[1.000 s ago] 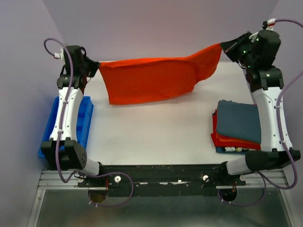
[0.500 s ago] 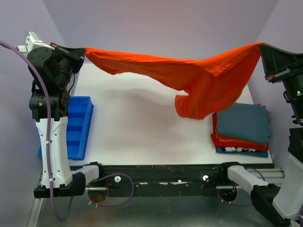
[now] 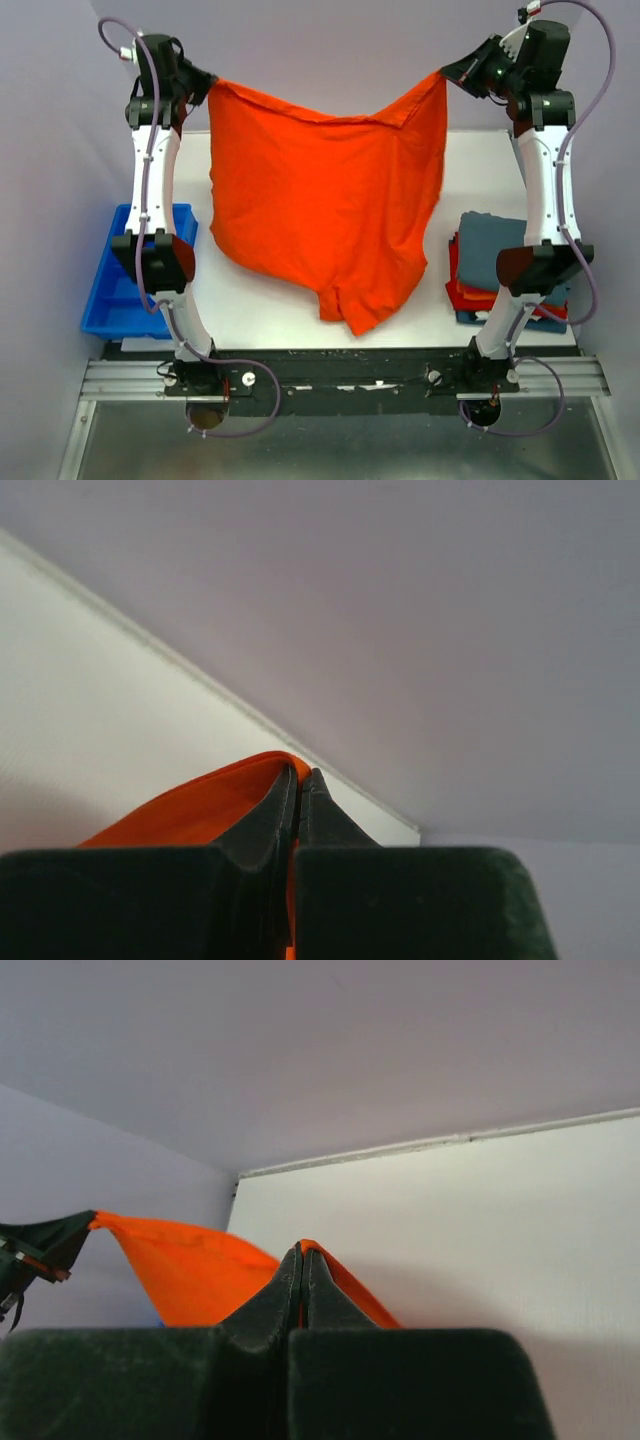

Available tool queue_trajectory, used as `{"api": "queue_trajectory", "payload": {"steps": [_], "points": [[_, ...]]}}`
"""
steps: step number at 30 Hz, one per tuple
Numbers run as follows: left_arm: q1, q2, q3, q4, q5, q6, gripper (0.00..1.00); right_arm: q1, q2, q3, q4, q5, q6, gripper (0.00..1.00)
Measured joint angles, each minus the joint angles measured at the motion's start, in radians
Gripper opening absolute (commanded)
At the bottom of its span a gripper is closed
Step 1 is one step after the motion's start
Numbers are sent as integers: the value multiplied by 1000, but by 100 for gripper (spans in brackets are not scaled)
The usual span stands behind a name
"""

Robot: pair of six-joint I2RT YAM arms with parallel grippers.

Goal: Fold and stack the t-shirts
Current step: Flatten out the tshirt

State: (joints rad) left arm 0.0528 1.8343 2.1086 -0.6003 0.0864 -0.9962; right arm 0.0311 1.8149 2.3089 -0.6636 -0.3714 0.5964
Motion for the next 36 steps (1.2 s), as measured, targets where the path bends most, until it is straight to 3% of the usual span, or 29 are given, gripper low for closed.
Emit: {"api": "queue_trajectory", "payload": {"steps": [2, 4, 10, 13, 20, 24, 31, 36], "points": [[0, 122, 204, -12, 28, -2, 0, -31, 88, 61, -11, -65, 40, 1], [0, 161, 301, 2, 44, -9, 0, -68, 108, 77, -3, -120, 80, 1], [13, 75, 266, 136, 80, -51, 0, -180, 77, 144, 121, -279, 158, 1], [23, 33, 165, 221, 109, -69, 0, -201, 14, 81, 175, -323, 162, 1], [30, -28, -227, 358, 164, -82, 0, -201, -269, -413, 229, -324, 112, 1], [29, -138, -504, 380, 160, -74, 0, -202, -426, -687, 247, -307, 107, 1], [23, -596, -999, 469, 77, -61, 0, -201, -761, -1128, 278, -246, 145, 1], [23, -852, -1363, 497, 25, -63, 0, -203, -1027, -1416, 183, -182, 109, 1]]}}
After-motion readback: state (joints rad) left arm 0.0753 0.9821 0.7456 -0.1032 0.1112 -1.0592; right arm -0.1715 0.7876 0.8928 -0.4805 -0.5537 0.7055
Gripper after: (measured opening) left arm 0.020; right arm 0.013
